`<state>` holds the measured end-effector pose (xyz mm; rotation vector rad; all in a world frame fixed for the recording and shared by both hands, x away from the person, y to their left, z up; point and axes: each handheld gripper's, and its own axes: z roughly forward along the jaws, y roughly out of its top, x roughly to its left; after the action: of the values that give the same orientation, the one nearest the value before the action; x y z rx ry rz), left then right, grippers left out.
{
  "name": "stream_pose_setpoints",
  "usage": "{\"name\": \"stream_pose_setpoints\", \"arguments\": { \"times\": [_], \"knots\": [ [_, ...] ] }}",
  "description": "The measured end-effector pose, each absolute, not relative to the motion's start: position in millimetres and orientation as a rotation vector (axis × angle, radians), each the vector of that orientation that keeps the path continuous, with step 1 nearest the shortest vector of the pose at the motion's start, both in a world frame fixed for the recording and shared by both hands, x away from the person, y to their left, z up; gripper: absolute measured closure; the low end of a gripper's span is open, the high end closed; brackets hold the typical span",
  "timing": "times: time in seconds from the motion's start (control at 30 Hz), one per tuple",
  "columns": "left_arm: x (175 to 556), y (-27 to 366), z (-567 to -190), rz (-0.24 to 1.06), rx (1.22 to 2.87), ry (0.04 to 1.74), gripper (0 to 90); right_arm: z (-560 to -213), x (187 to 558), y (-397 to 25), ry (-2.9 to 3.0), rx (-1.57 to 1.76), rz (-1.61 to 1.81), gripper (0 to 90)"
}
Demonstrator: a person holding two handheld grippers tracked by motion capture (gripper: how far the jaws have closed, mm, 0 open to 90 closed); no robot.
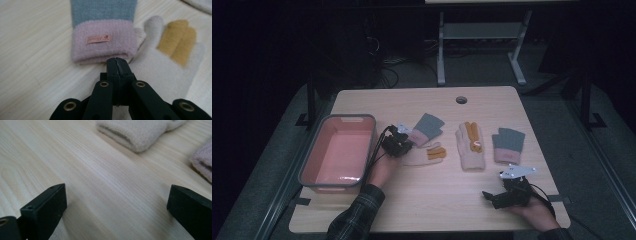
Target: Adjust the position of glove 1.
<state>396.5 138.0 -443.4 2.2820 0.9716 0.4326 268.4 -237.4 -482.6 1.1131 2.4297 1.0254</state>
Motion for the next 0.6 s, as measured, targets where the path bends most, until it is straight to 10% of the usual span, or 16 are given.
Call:
{"name": "stream_pose_setpoints", "arguments": {
  "times": [0.6],
  "knots": [
    [367, 137, -443, 0.227, 2.327, 0.908, 89.4, -483, 268, -237, 2.432, 1.112, 1.027, 2.5]
  ]
}}
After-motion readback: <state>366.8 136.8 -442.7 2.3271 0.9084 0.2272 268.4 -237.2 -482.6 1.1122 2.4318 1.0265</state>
